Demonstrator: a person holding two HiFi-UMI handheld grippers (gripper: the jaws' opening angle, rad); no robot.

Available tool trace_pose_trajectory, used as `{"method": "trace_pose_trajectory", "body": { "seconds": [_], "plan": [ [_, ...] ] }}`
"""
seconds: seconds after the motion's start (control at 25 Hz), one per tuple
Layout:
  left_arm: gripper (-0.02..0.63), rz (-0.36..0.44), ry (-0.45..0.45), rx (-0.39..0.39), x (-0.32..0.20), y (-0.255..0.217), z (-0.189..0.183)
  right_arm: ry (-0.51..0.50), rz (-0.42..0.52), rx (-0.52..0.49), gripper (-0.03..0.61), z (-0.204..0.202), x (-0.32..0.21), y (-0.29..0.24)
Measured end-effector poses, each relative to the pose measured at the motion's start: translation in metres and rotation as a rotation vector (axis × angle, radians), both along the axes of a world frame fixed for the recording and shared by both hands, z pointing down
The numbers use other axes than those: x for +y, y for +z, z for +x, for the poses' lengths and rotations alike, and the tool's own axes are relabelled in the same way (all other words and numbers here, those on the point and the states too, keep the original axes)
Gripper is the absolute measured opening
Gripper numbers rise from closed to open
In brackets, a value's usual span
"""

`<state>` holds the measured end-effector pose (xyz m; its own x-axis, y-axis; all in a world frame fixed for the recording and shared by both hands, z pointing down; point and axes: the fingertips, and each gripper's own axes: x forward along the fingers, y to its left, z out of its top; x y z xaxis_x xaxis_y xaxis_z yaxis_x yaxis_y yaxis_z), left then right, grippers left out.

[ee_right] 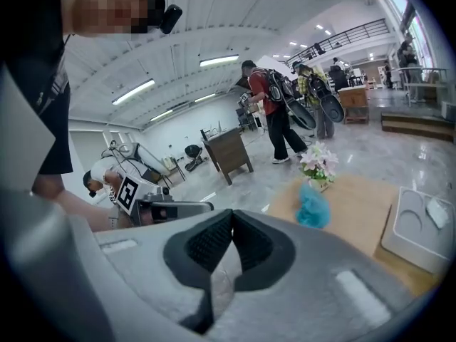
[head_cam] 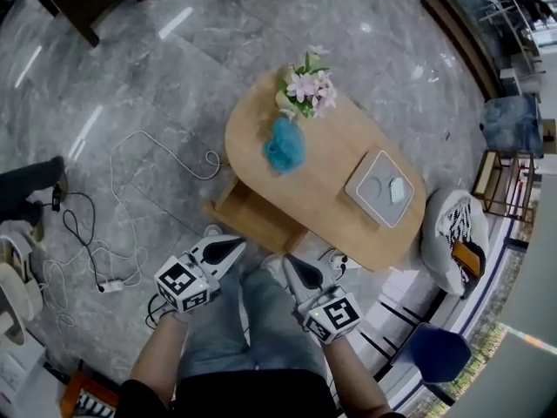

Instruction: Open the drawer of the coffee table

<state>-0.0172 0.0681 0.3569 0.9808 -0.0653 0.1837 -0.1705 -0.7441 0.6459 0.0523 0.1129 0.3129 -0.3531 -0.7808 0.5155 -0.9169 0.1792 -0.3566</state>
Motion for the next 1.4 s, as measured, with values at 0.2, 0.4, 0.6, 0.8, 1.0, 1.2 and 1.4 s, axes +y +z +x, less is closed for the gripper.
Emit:
{"method": "trace_pose_trajectory", "body": {
  "seconds": [0.2,0.4,0.6,0.8,1.0,1.2,1.4],
  "plan": [
    [0.012,0.019,0.016,0.035,-0.015,-0.067,0.01,0.054,0.06,0.022,-0.002,0.017,-0.003,-0.055],
    [0.012,0.097,0.086,0.044,-0.012,-0.125,0.024,0.109,0.114,0.038,-0.003,0.037,0.003,-0.108],
    [0.012,0.208,0.18,-0.046,0.003,-0.173,0.038,0.164,0.181,0.057,-0.002,0.055,0.012,-0.162],
    [0.012,0.266,0.187,-0.051,0.015,-0.212,0.055,0.207,0.244,0.084,-0.002,0.074,0.023,-0.203],
    [0.012,0.304,0.168,-0.074,0.026,-0.246,0.071,0.251,0.306,0.094,-0.002,0.094,0.041,-0.24],
    [0.012,0.402,0.143,-0.067,0.031,-0.289,0.09,0.275,0.363,0.133,-0.002,0.114,0.057,-0.276],
    [0.012,0.555,0.152,-0.063,0.044,-0.334,0.103,0.288,0.408,0.166,-0.002,0.129,0.074,-0.307]
  ]
}}
